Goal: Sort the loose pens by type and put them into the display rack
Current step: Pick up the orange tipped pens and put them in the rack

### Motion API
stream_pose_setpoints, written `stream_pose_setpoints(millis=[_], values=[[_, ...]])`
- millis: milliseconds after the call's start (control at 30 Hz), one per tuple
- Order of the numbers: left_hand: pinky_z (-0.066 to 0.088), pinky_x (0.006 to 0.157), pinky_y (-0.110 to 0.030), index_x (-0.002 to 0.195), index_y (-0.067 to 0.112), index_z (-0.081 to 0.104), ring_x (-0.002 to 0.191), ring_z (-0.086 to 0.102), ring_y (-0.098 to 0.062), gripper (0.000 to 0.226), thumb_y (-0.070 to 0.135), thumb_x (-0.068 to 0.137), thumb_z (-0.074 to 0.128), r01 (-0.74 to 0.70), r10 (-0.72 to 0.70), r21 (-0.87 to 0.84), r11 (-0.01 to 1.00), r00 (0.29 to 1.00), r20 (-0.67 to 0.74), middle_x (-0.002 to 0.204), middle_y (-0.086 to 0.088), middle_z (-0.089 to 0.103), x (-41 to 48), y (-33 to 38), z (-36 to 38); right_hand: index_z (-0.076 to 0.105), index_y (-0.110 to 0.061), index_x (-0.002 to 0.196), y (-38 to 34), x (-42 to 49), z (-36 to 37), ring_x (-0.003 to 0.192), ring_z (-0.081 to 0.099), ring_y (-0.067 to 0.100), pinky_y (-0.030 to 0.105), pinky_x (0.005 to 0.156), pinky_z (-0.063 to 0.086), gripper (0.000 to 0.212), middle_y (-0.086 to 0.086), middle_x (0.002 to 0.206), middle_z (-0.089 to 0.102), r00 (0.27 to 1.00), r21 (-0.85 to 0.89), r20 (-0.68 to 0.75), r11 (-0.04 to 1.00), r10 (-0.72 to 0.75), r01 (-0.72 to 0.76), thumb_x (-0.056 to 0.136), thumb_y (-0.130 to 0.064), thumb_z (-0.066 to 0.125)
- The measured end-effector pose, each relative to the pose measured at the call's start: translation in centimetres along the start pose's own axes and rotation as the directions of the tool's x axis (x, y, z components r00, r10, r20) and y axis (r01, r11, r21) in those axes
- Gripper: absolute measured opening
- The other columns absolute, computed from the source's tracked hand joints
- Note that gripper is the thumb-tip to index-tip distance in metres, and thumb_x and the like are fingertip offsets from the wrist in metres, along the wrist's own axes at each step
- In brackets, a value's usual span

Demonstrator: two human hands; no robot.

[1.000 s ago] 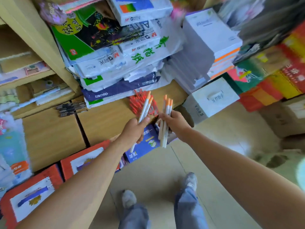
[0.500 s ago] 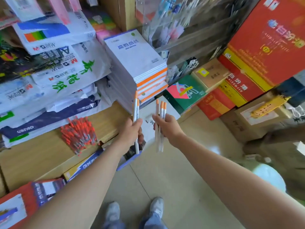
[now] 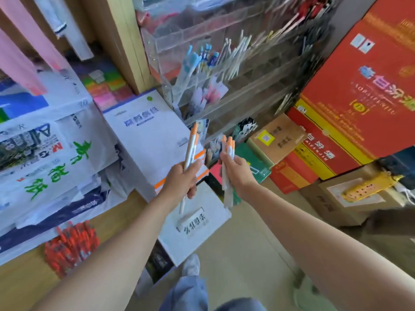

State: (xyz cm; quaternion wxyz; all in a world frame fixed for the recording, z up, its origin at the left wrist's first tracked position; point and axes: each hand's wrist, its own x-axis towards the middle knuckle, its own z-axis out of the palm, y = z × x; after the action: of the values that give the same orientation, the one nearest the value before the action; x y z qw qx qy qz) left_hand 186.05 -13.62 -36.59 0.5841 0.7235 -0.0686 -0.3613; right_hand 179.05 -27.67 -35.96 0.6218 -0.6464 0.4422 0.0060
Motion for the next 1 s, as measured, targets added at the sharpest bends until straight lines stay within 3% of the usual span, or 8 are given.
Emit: stream_pose_setpoints(millis=[200, 333, 467, 533, 667, 800, 1000], values=[[0.035, 0.044, -0.027, 0.061, 0.013, 0.043, 0.036, 0.036, -0.020, 0.039, 0.023, 0.099, 0.049, 0.006, -0.006, -0.033, 0.999, 1.000, 0.003, 0.043, -0.002, 0.038, 7.5, 4.1, 2.3, 0.050, -0.011, 0.080, -5.3, 7.7, -3.0, 0.052, 0.042, 0.013, 0.018, 0.045, 0.038, 0.025, 0.002, 0.063, 0.045, 0.990, 0.068, -0.128, 0.996, -0.053, 0.062, 0.098, -0.029, 0.047], [0.036, 0.046, -0.030, 0.063, 0.013, 0.041, 0.038, 0.036, -0.019, 0.038, 0.023, 0.098, 0.049, 0.027, -0.027, -0.010, 1.000, 0.999, -0.044, 0.041, 0.001, 0.039, 11.8, 6.2, 4.2, 0.052, -0.012, 0.086, -8.4, 13.8, -5.4, 0.064, 0.042, 0.014, 0.029, 0.059, 0.036, 0.024, 0.001, 0.069, 0.044, 0.984, 0.066, -0.143, 0.991, -0.109, 0.120, 0.096, -0.035, 0.050], [0.033, 0.043, -0.029, 0.072, 0.012, 0.042, 0.036, 0.035, -0.019, 0.029, 0.022, 0.098, 0.050, 0.047, -0.053, -0.038, 0.998, 0.985, -0.163, 0.042, 0.001, 0.038, 15.6, 7.2, 6.7, 0.057, -0.018, 0.088, -11.1, 19.6, -8.1, 0.072, 0.051, 0.015, 0.032, 0.067, 0.042, 0.022, 0.004, 0.079, 0.055, 0.985, 0.098, -0.112, 0.985, -0.128, 0.139, 0.094, -0.039, 0.055], [0.031, 0.040, -0.027, 0.076, 0.012, 0.042, 0.036, 0.033, -0.019, 0.025, 0.019, 0.098, 0.050, 0.055, -0.070, -0.070, 0.996, 0.971, -0.227, 0.042, 0.002, 0.036, 16.9, 7.7, 8.2, 0.058, -0.017, 0.085, -12.3, 22.1, -9.4, 0.065, 0.054, 0.014, 0.034, 0.064, 0.047, 0.023, 0.003, 0.073, 0.057, 0.988, 0.093, -0.080, 0.986, -0.132, 0.139, 0.091, -0.039, 0.060], [0.027, 0.037, -0.025, 0.079, 0.013, 0.042, 0.035, 0.031, -0.017, 0.021, 0.016, 0.099, 0.048, 0.047, -0.084, -0.128, 0.991, 0.949, -0.304, 0.043, 0.003, 0.036, 18.4, 8.8, 10.6, 0.060, -0.013, 0.086, -14.9, 26.0, -10.9, 0.058, 0.060, 0.012, 0.025, 0.054, 0.052, 0.021, 0.001, 0.074, 0.063, 0.982, 0.114, -0.049, 0.976, -0.181, 0.186, 0.090, -0.033, 0.065], [0.030, 0.038, -0.025, 0.086, 0.008, 0.045, 0.034, 0.033, -0.016, 0.016, 0.017, 0.099, 0.049, 0.027, -0.060, -0.102, 0.994, 0.941, -0.332, 0.042, 0.004, 0.037, 19.1, 9.1, 11.5, 0.062, -0.012, 0.086, -16.3, 28.4, -10.6, 0.052, 0.066, 0.013, 0.027, 0.061, 0.055, 0.022, 0.001, 0.077, 0.066, 0.981, 0.156, -0.009, 0.968, -0.196, 0.195, 0.090, -0.033, 0.065], [0.032, 0.040, -0.026, 0.085, 0.009, 0.042, 0.036, 0.034, -0.015, 0.018, 0.018, 0.099, 0.050, 0.048, -0.095, -0.149, 0.988, 0.940, -0.327, 0.044, 0.004, 0.037, 19.1, 9.4, 11.4, 0.067, -0.006, 0.092, -15.5, 30.1, -8.7, 0.064, 0.070, 0.019, 0.019, 0.055, 0.053, 0.022, 0.002, 0.081, 0.070, 0.988, 0.071, 0.026, 0.986, -0.151, 0.148, 0.088, -0.027, 0.069]])
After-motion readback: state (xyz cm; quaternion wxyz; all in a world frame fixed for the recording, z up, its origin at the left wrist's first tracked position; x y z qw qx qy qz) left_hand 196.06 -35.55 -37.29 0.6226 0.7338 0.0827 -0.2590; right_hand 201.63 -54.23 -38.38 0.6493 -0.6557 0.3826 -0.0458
